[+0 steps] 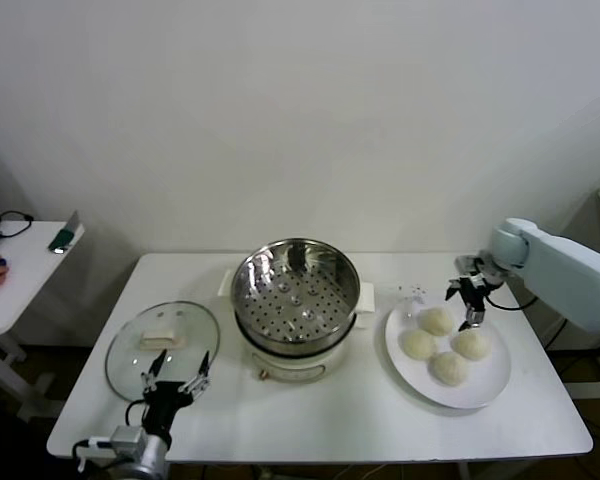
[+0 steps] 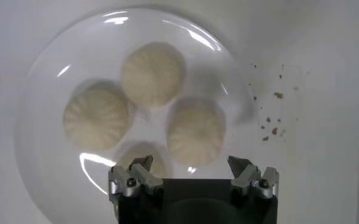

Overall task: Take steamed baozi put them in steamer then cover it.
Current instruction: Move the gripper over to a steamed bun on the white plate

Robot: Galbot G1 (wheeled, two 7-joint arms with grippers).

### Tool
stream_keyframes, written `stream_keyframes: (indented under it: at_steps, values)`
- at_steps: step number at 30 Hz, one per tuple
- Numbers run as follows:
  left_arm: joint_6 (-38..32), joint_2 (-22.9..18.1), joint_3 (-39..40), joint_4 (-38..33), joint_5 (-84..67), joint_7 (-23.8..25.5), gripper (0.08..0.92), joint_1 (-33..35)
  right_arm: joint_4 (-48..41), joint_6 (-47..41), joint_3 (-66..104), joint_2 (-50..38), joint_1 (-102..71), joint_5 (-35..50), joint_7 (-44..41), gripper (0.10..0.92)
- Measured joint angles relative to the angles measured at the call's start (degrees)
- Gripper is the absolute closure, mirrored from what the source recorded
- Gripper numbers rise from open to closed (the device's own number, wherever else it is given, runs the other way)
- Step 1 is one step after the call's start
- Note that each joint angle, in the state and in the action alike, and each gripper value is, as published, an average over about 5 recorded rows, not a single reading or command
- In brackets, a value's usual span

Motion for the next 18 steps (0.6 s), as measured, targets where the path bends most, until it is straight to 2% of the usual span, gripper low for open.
stream_keyframes:
  at_steps: [14,18]
  values:
    - [-0.2,0.0,-0.1,0.5,-0.3,-0.1,0.177,-0.2,-5.3,0.0,2.3,4.2,-2.7,-1.6,1.0,0.208]
    - [-0.3,0.0,-0.2,0.6,-0.4,-0.1,0.177,-0.3,-6.1,0.1,2.5,4.9,-2.9,-1.8,0.9,0.272]
